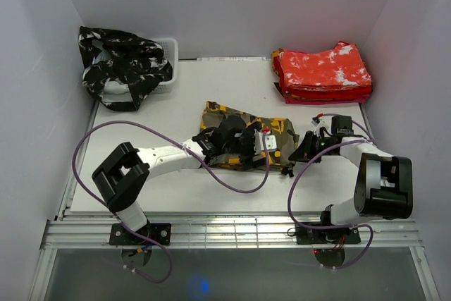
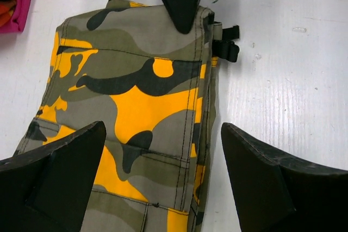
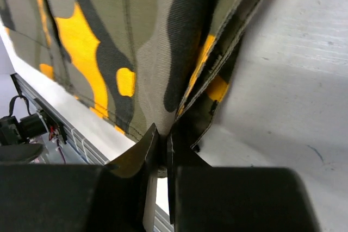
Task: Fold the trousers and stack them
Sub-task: Neatly place the folded trousers to the corner
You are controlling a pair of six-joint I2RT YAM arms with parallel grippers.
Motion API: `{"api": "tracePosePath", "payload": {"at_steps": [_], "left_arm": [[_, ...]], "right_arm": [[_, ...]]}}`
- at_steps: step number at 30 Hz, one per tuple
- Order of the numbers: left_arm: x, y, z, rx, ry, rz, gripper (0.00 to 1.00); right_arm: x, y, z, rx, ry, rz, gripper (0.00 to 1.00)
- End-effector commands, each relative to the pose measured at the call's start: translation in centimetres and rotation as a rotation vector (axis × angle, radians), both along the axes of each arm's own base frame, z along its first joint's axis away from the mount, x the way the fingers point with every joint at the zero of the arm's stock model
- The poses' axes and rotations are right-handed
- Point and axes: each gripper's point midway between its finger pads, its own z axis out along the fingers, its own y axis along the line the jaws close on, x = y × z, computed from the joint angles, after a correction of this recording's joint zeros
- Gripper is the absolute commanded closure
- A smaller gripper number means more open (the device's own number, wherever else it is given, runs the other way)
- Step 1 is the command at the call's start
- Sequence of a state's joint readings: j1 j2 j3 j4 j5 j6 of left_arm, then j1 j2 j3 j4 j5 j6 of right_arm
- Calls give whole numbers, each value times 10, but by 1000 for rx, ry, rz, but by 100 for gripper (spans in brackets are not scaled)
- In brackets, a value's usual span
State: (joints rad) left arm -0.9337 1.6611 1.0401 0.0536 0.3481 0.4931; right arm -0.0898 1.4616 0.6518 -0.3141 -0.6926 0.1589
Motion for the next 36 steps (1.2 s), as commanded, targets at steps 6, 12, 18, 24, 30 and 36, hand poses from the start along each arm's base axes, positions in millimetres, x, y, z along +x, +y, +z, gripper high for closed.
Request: {"api": "tracePosePath", "payload": {"at_steps": [6, 12, 18, 24, 30, 36], "left_arm": [[-22, -26, -10, -39, -65, -81, 2], [-9, -40, -36, -12, -148, 7, 2], [9, -48, -52, 0, -232, 117, 3], [27, -40, -64, 47, -282, 244, 42], [17, -43, -63, 22, -232, 207, 84], [16, -49, -66, 21, -197, 210, 88]], "right_arm": [[20, 13, 67, 116, -109, -10, 92], [19, 17, 70, 162, -68, -40, 92], [19, 19, 70, 192, -22, -70, 92], [23, 17, 71, 180, -13, -85, 92], [27, 11, 64, 141, 25, -107, 82], [30, -3, 68, 79, 32, -128, 10]]}}
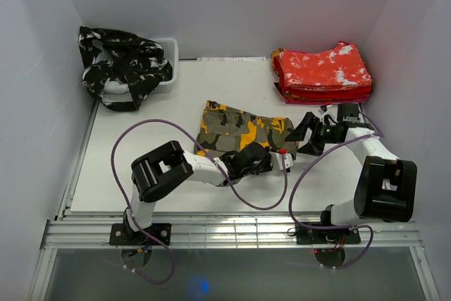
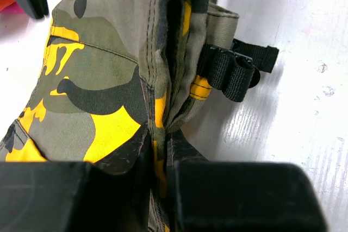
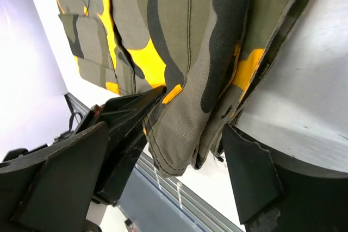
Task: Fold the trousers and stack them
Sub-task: Neatly place the folded trousers to the corner
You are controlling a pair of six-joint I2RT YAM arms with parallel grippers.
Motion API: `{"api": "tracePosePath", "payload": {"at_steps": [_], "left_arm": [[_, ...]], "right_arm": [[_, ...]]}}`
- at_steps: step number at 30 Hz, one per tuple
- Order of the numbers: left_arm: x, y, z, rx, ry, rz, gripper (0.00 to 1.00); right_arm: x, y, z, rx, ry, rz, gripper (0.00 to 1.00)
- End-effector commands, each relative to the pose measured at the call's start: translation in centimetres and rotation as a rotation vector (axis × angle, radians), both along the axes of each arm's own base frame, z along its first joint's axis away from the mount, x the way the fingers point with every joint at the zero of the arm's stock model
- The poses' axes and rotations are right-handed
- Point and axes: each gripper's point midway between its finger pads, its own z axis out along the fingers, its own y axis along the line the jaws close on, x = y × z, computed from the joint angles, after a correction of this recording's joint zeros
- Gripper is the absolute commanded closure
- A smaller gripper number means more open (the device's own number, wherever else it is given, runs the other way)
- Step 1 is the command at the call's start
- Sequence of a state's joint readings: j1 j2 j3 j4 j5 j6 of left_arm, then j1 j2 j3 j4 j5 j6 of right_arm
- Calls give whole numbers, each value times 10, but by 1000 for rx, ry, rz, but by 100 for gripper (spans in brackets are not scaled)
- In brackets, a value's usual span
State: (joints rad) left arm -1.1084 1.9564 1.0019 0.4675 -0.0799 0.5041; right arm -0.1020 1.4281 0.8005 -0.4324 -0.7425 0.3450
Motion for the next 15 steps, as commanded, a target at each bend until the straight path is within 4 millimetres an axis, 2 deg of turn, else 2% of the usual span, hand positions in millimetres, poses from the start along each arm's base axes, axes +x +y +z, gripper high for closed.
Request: {"api": "tracePosePath", "payload": {"at_steps": [1, 4, 11, 15], "left_arm": [[2, -6, 8, -22, 21, 6, 88], [2, -7, 10, -26, 22, 3, 90], [6, -9, 20, -49, 33, 20, 96], [10, -9, 26, -75, 62, 36, 100]], "right_arm": [[7, -12, 13, -45, -28, -29, 10], [9, -19, 15, -81, -37, -62, 10], [-16, -25, -20, -133, 99, -72, 10], [-21, -17, -29, -68, 119, -104, 10]]}}
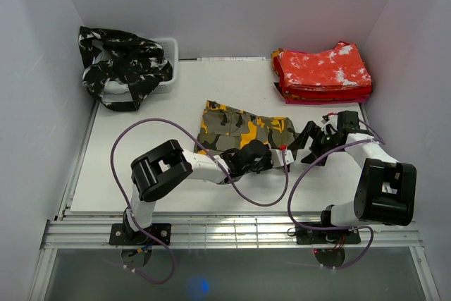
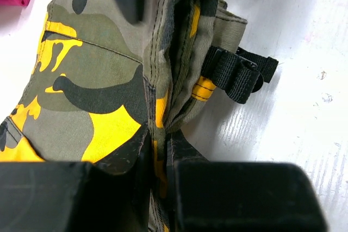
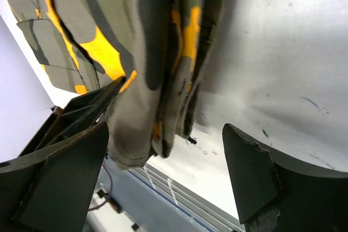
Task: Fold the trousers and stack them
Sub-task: Neatly place the folded trousers to the corner
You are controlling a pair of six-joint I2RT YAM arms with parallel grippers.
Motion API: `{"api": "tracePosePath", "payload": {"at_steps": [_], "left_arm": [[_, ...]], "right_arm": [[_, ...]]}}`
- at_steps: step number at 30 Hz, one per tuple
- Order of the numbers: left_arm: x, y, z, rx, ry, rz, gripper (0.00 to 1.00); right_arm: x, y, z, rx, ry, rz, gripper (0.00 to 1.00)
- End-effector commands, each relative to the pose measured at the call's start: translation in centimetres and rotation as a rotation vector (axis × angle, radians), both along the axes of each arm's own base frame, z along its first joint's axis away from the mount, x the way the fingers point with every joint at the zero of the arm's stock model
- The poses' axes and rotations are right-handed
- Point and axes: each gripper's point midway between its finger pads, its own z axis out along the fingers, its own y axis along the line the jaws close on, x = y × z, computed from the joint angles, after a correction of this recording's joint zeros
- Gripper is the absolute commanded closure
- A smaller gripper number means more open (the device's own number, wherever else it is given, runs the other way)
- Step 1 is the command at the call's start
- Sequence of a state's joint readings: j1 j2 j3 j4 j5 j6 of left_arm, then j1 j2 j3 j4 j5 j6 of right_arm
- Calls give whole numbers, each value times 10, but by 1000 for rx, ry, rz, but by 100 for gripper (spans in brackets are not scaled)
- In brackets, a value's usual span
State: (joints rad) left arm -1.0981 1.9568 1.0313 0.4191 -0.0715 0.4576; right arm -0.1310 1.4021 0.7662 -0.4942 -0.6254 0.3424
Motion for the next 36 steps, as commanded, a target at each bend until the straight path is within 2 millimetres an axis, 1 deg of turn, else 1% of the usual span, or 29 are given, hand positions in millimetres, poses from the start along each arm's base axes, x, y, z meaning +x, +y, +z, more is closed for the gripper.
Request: {"api": "tracePosePath", "payload": {"at_steps": [1, 2, 3, 6, 8, 9, 11, 12, 13, 17, 19, 20, 21, 22, 23, 25, 28, 30, 31, 33, 34, 36], "left_arm": [[6, -8, 27, -72, 20, 11, 100], [7, -9, 28, -77, 23, 9, 100], [6, -10, 29, -81, 29, 9, 100], [3, -11, 31, -93, 43, -3, 100], [2, -13, 33, -103, 54, -6, 100], [3, -13, 34, -104, 56, -4, 100], [2, -13, 32, -105, 67, -1, 100], [3, -13, 34, -109, 68, 2, 100], [3, -13, 34, -108, 70, 3, 100], [6, -15, 29, -103, 102, 24, 100], [8, -15, 23, -89, 125, 39, 100], [10, -18, 25, -95, 126, 44, 100], [11, -18, 23, -94, 132, 50, 100], [13, -17, 17, -78, 139, 63, 100], [16, -20, 20, -83, 137, 69, 100], [17, -20, 12, -66, 158, 85, 100], [19, -24, 14, -74, 163, 84, 100], [20, -27, 14, -74, 164, 81, 100], [19, -26, 12, -69, 171, 85, 100], [19, -26, 10, -64, 174, 84, 100], [18, -26, 10, -66, 178, 83, 100], [17, -26, 12, -70, 180, 82, 100]], "right_arm": [[-1, 4, -10, 42, 6, -40, 10], [1, 5, -11, 53, 1, -46, 10], [-1, 10, -13, 89, 2, -43, 10], [11, 13, -14, 116, -62, -64, 10], [9, 17, -19, 145, -54, -84, 10], [15, 18, -17, 154, -87, -86, 10], [13, 24, -19, 185, -65, -102, 10], [20, 26, -17, 192, -101, -103, 10], [19, 28, -18, 198, -97, -106, 10], [22, 31, -20, 215, -79, -153, 4], [23, 31, -20, 218, -60, -188, 2], [22, 30, -20, 215, -59, -205, 0], [23, 28, -21, 212, -46, -239, 4], [22, 27, -21, 211, -40, -255, 5], [20, 26, -20, 206, -30, -276, 7], [18, 21, -24, 178, -2, -320, 7], [17, 17, -25, 159, -2, -356, 11], [18, 16, -26, 151, -3, -364, 17], [17, 16, -26, 151, -1, -364, 23], [17, 16, -29, 153, 10, -369, 30], [16, 17, -32, 156, 20, -371, 37], [15, 17, -33, 164, 33, -382, 42]]}}
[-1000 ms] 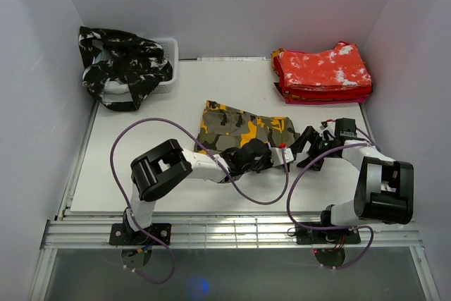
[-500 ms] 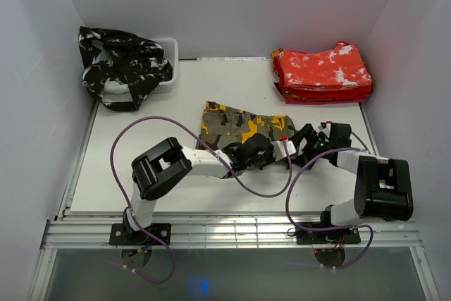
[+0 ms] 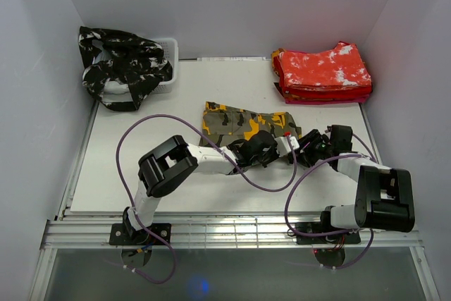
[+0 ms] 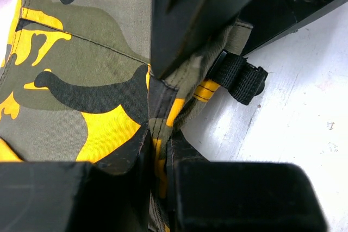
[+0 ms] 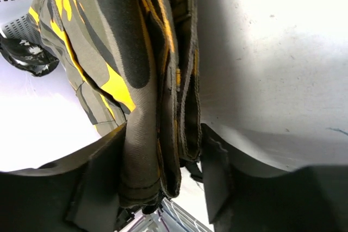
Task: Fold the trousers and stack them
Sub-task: Neatly place the folded trousers to the corner
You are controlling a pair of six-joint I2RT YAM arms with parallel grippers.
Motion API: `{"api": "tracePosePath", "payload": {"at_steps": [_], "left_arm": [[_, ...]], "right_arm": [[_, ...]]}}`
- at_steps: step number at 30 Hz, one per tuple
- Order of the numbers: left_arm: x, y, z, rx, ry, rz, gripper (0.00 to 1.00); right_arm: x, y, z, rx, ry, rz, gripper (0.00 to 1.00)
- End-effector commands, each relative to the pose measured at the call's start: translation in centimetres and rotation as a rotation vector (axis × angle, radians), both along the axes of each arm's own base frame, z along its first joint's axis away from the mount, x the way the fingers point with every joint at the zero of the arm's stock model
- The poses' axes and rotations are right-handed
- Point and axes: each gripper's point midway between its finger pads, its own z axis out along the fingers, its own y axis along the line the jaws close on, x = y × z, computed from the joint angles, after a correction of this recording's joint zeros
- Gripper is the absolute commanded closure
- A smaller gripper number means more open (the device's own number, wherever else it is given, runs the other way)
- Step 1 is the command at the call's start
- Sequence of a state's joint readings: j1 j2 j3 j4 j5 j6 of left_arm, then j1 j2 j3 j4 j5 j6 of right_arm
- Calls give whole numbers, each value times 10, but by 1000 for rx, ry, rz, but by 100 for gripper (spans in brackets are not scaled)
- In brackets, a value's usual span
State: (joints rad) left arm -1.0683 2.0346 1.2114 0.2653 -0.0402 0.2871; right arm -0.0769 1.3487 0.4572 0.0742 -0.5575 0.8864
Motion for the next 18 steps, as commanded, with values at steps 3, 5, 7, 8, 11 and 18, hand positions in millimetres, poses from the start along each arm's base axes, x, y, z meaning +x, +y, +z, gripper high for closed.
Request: {"api": "tracePosePath", "payload": {"at_steps": [3, 5, 7, 8, 11, 18], "left_arm": [[1, -5, 13, -32, 19, 2, 100], [1, -4, 12, -31, 23, 3, 100], [0, -4, 12, -33, 27, 4, 100], [0, -4, 12, -35, 30, 6, 100], [-1, -4, 13, -39, 35, 2, 100], [-11, -5, 18, -60, 65, -30, 100]], "right_arm": [[2, -1, -8, 7, 26, -41, 46], [3, -2, -11, 2, 31, -47, 45], [5, -3, -11, -3, 25, -49, 46], [6, -3, -10, -4, 18, -50, 51], [9, -4, -8, -16, -2, -53, 67], [15, -4, -5, -35, -41, -33, 58]]}}
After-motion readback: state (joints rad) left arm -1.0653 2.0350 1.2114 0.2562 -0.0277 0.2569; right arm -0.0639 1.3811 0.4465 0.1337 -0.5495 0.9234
